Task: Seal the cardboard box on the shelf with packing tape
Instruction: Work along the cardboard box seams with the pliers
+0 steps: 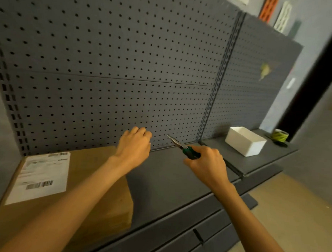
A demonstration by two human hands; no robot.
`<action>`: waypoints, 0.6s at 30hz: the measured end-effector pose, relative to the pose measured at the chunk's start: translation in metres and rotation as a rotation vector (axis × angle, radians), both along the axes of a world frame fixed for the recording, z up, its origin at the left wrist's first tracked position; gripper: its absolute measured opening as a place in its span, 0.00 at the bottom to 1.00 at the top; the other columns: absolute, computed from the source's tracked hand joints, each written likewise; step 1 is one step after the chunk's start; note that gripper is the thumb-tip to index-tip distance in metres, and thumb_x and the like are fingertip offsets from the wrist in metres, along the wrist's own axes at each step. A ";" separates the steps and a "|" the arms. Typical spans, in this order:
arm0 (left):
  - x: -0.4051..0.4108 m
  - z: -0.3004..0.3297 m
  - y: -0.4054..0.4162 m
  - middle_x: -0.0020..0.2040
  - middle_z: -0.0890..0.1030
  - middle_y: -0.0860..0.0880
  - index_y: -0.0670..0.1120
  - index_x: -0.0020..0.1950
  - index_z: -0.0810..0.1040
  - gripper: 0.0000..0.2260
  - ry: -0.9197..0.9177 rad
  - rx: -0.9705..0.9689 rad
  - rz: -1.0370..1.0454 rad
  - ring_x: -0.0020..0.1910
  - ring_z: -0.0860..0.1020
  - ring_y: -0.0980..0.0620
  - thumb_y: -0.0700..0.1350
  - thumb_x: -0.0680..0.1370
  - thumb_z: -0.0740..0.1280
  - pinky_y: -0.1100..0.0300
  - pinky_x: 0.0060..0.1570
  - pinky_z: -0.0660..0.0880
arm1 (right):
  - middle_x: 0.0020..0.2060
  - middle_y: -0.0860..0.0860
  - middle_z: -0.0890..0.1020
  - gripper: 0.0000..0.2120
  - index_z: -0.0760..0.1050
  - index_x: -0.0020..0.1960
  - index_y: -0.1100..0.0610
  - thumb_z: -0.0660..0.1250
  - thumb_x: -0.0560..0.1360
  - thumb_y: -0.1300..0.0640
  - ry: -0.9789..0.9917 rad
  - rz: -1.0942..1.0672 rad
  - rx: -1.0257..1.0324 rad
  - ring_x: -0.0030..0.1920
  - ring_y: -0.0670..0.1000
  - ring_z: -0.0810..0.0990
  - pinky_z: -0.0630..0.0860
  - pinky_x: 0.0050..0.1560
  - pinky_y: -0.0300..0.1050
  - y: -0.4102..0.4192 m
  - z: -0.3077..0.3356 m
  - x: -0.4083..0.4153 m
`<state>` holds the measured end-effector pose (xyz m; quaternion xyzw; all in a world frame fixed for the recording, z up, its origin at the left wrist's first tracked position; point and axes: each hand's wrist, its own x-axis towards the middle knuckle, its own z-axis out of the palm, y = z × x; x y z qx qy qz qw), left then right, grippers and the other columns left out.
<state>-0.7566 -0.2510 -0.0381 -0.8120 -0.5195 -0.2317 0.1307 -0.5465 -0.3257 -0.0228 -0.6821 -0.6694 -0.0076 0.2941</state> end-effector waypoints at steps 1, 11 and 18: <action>0.015 0.003 0.000 0.59 0.76 0.48 0.45 0.61 0.74 0.12 0.010 0.012 -0.028 0.59 0.72 0.48 0.45 0.81 0.58 0.54 0.55 0.70 | 0.31 0.49 0.78 0.08 0.81 0.47 0.51 0.70 0.69 0.51 0.006 -0.028 0.006 0.31 0.53 0.76 0.72 0.30 0.45 -0.004 0.002 0.014; 0.188 -0.010 -0.003 0.57 0.76 0.48 0.45 0.60 0.74 0.11 0.094 -0.017 -0.183 0.57 0.73 0.48 0.45 0.81 0.57 0.55 0.53 0.71 | 0.33 0.50 0.78 0.08 0.79 0.45 0.51 0.68 0.69 0.49 0.004 -0.214 -0.039 0.34 0.52 0.76 0.72 0.31 0.43 -0.038 -0.019 0.181; 0.336 0.004 0.000 0.57 0.76 0.49 0.46 0.60 0.74 0.12 0.082 0.010 -0.233 0.57 0.72 0.49 0.47 0.81 0.57 0.55 0.53 0.69 | 0.39 0.50 0.81 0.12 0.80 0.51 0.51 0.67 0.70 0.48 -0.010 -0.308 0.003 0.39 0.53 0.78 0.79 0.38 0.48 -0.051 -0.012 0.332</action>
